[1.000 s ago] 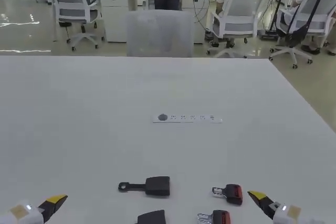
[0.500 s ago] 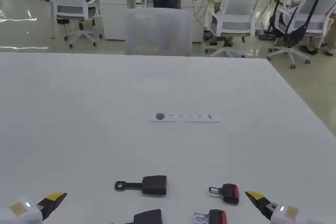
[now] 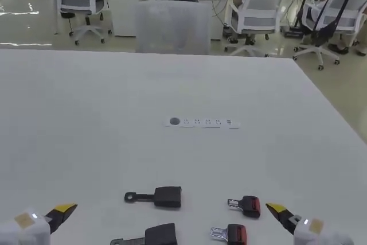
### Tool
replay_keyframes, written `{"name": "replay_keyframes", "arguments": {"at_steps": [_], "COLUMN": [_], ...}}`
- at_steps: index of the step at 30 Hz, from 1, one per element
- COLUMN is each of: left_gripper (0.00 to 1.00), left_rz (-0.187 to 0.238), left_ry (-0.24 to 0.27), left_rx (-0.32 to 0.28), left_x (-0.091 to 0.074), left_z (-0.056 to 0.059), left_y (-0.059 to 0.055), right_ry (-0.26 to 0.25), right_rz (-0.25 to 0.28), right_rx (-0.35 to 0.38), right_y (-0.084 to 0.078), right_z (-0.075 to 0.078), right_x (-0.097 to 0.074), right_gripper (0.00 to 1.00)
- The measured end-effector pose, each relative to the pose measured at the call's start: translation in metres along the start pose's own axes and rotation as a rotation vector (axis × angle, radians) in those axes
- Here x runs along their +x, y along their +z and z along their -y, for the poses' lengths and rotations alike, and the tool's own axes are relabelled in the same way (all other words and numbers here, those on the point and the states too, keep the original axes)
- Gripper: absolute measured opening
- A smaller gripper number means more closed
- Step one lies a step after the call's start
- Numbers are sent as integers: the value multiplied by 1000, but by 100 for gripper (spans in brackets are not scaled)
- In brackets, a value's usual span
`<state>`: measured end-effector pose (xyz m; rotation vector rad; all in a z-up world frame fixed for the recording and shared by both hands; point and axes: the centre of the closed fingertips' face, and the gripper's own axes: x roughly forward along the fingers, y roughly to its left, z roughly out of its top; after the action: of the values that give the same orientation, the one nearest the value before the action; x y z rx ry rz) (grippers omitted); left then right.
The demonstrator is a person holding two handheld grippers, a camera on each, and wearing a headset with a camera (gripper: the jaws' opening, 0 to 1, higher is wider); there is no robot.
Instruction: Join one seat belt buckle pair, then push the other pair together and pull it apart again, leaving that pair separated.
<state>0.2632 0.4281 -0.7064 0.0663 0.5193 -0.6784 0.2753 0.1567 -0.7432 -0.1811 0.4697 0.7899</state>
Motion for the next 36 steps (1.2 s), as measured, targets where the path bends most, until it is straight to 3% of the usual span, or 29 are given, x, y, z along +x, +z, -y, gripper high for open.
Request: {"name": "replay_keyframes", "arguments": {"at_steps": [9, 12, 15, 25, 36], "left_gripper": [100, 100, 100, 100, 98], "left_rz": [-12, -18, -14, -37, -78], "left_ry": [-11, -9, -10, -27, -89], "left_rx": [-2, 1, -19, -14, 29], "left_x": [7, 11, 16, 29, 54], "left_z": [1, 3, 3, 5, 15], "left_y": [-1, -3, -4, -9, -19], "right_ry": [10, -46, -63, -11, 71], "right_rz": [-26, -34, 7, -42, -115], "right_rx": [-13, -16, 20, 10, -19], "right_y": [-5, -4, 1, -14, -31], "right_z": [7, 14, 16, 9, 8], "right_x": [4, 5, 8, 18, 26], "right_gripper": [98, 95, 95, 95, 94]}}
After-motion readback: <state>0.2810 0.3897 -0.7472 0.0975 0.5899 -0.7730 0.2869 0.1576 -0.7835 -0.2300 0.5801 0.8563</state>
